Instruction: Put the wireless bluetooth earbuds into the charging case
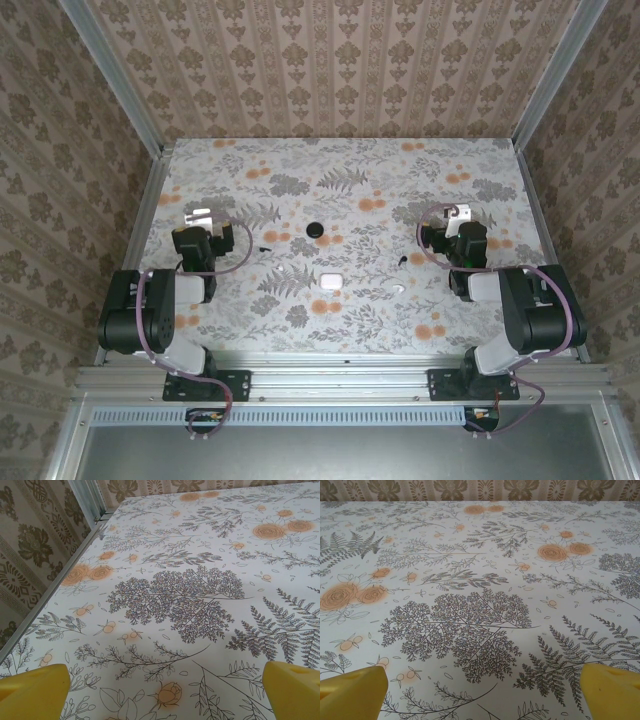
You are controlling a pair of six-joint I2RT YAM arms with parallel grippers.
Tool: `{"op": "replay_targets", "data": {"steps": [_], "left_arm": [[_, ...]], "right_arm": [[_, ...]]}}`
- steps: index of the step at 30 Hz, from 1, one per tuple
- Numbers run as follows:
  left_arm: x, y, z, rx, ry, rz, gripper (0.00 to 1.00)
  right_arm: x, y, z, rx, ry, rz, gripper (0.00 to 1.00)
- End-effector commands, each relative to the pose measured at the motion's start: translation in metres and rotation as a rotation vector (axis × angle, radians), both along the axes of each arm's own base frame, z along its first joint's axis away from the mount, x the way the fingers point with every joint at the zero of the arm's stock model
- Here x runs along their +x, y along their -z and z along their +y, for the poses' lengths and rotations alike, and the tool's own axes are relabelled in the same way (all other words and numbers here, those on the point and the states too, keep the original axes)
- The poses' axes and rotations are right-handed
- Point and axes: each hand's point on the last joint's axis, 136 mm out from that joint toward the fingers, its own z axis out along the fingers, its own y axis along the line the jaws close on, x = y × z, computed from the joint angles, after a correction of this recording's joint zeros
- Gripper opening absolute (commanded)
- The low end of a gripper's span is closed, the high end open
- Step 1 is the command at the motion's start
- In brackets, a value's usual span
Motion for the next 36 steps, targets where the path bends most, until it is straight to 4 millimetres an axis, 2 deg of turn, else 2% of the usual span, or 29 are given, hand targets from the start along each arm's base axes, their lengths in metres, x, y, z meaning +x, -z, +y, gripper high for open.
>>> {"op": "replay_targets", "data": {"steps": [1,7,11,12,14,16,21,23,26,31,36], "left_arm": [[0.002,-0.005,0.0,-0.01,0.005,-0.021,1.0],[0.002,-0.006,-0.001,-0.008,0.005,-0.027,1.0],[0.001,-0.011,-0.001,0.023,-0.02,-0.029,1.0],[0.0,-0.014,-0.003,0.027,-0.015,-0.028,1.0],[-0.002,-0.023,-0.005,0.068,-0.024,-0.033,0.99],[-0.005,-0.036,-0.013,0.09,-0.024,0.021,1.0],[-0.017,-0.067,-0.028,-0.016,0.0,0.078,0.97],[-0.026,-0.072,-0.033,-0.07,0.009,0.141,0.96],[-0.038,-0.079,-0.053,-0.137,0.098,0.242,0.9],[-0.064,-0.075,-0.078,-0.229,0.181,0.422,0.88],[-0.084,-0.06,-0.096,-0.353,0.202,0.559,0.84]], "right_arm": [[0.005,-0.008,-0.002,0.011,0.023,-0.025,1.0],[0.007,-0.013,-0.001,0.009,0.014,-0.002,1.0],[0.004,-0.028,0.001,0.015,0.01,0.063,1.0],[0.0,-0.04,0.001,0.041,0.025,0.083,1.0],[-0.009,-0.046,0.006,0.091,0.033,0.193,1.0],[-0.019,-0.054,0.016,0.097,0.004,0.275,1.0],[-0.045,-0.087,0.044,0.043,-0.046,0.369,1.0],[-0.061,-0.096,0.058,0.027,-0.066,0.433,1.0],[-0.08,-0.101,0.081,0.019,-0.103,0.52,1.0],[-0.1,-0.098,0.122,0.015,-0.154,0.635,1.0],[-0.112,-0.085,0.165,0.063,-0.183,0.789,1.0]]}}
